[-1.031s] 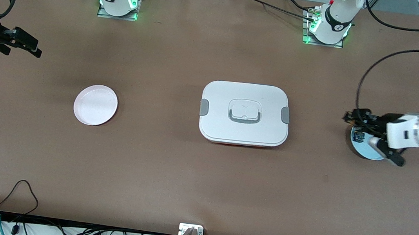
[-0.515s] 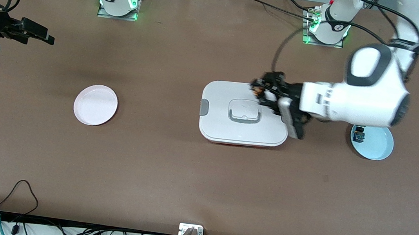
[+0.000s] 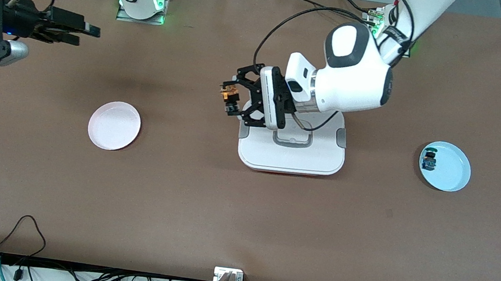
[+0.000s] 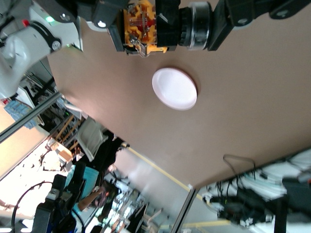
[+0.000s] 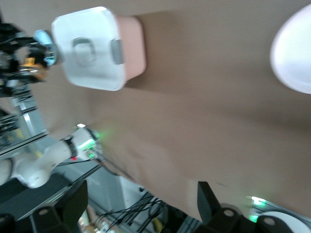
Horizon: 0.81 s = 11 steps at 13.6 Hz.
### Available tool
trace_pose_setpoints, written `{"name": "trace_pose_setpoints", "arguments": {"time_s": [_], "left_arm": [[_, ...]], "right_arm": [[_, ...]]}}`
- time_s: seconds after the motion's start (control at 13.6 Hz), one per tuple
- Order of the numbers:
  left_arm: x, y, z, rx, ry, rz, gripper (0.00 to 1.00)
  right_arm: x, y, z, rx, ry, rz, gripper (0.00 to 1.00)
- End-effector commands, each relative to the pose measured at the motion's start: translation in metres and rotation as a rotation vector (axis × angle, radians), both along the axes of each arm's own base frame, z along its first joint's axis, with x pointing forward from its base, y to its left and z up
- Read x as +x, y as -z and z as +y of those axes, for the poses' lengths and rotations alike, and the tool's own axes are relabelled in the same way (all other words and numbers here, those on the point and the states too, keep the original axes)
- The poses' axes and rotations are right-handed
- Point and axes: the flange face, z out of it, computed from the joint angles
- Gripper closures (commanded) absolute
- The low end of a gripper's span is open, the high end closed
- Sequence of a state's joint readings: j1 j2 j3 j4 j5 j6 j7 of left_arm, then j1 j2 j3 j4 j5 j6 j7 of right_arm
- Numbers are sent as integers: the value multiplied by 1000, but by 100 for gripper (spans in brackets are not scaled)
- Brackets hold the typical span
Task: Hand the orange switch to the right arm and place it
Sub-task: 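Lift the switch with the left gripper while the right gripper reaches over, then bring the right gripper to the switch held by the left gripper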
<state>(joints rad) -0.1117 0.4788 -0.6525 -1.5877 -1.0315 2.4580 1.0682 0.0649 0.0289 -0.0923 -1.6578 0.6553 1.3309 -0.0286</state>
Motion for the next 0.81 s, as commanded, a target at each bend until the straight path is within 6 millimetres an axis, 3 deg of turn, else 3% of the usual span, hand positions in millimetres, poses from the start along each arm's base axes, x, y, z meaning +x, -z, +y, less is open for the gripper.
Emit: {"name": "trace_pose_setpoints", "arguments": {"time_s": [0.0,0.15,0.22,0.59,0.74], "left_arm": [[-8,-2,-15,-93,-38,-121,90],[-15,0,-21,-163,-63,-173,90],[-16,3,-22,-193,-72,-185,90],[-27,21,-25,-273,-98,-261,91],[-49,28,-35,-269,-57,-303,92]], "right_arm": [[6,12,25,140,3,53,0],[17,26,33,241,24,95,0],[23,42,37,307,49,133,0],[18,115,45,580,268,295,0],[18,137,53,641,316,348,0]]}}
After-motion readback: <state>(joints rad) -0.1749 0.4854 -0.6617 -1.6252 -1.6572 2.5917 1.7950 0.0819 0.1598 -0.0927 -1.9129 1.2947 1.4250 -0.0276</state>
